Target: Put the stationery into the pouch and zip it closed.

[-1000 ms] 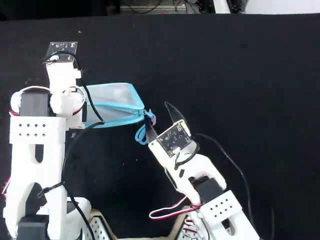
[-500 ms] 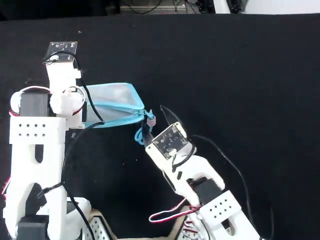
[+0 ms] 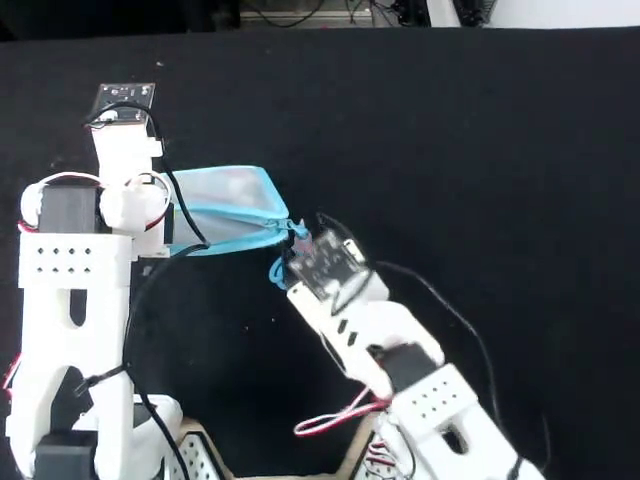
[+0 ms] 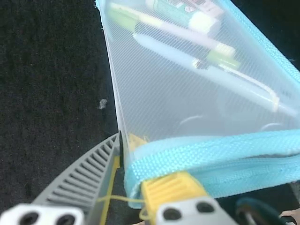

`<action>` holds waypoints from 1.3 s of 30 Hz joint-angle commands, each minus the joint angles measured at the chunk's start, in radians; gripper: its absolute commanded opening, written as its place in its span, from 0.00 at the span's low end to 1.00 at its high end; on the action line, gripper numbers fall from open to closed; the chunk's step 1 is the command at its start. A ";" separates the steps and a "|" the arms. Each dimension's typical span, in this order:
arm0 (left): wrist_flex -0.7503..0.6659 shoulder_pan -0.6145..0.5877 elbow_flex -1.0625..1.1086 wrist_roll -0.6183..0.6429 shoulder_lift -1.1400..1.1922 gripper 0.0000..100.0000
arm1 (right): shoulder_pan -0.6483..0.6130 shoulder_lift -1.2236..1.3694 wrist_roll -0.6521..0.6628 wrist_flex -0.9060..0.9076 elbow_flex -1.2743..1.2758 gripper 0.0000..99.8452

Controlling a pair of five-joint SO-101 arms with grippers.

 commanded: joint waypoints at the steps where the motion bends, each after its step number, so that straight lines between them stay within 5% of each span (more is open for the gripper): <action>1: -0.011 0.001 0.024 0.011 0.014 0.03 | 0.012 0.231 0.011 -0.049 -0.151 0.22; 9: -0.011 0.001 0.025 0.011 0.014 0.03 | 0.064 0.363 0.006 -0.252 -0.156 0.22; 39: -0.011 0.007 0.025 0.006 0.015 0.03 | 0.058 0.120 0.003 -0.256 -0.054 0.22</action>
